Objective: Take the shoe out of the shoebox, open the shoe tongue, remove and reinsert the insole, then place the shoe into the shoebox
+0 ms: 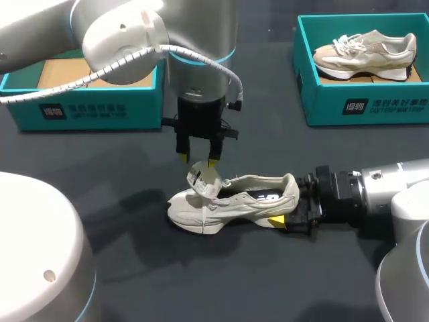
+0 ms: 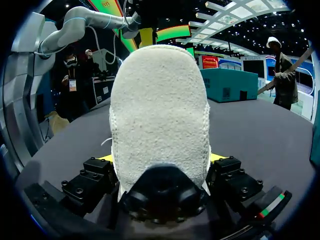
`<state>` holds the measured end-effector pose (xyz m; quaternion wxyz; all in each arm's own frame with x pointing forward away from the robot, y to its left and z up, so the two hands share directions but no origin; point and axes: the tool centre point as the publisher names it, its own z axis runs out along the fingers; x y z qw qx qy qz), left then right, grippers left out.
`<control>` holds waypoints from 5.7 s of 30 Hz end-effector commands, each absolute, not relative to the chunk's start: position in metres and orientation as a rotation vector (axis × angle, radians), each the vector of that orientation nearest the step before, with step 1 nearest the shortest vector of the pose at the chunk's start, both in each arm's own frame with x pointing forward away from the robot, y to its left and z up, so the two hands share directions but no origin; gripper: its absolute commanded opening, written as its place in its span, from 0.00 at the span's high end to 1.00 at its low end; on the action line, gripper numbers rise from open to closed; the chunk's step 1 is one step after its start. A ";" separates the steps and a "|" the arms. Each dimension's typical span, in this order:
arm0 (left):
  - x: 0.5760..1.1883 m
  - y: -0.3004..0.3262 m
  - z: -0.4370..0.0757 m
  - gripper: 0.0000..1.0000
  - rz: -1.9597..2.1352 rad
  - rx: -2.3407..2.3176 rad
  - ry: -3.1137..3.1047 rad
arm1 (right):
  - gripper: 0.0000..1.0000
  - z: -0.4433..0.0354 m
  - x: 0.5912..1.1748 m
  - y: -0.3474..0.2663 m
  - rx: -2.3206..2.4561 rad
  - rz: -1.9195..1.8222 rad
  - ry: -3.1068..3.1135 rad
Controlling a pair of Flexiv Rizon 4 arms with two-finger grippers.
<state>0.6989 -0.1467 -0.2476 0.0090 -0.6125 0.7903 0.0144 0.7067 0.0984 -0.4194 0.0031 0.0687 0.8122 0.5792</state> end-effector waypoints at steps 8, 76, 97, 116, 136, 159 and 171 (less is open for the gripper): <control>0.712 -0.174 -0.222 0.54 -0.142 -1.229 2.965 | 1.00 -0.420 0.709 0.099 0.217 1.811 2.552; 0.708 -0.252 -0.286 1.00 -0.168 0.064 3.280 | 1.00 -0.420 0.709 0.099 0.217 1.811 2.552; 0.702 -0.268 -0.334 1.00 -0.067 0.099 3.334 | 1.00 -0.420 0.709 0.099 0.217 1.811 2.552; 0.696 -0.256 -0.378 1.00 -0.037 -0.012 3.336 | 1.00 -0.420 0.709 0.099 0.217 1.811 2.552; 0.679 -0.233 -0.393 1.00 -0.009 -0.037 3.333 | 1.00 -0.420 0.709 0.099 0.217 1.811 2.552; 0.685 -0.235 -0.419 0.67 -0.008 -0.098 3.232 | 1.00 -0.420 0.709 0.099 0.217 1.811 2.552; 0.705 -0.236 -0.429 1.00 0.057 -0.188 3.192 | 1.00 -0.420 0.709 0.099 0.217 1.811 2.552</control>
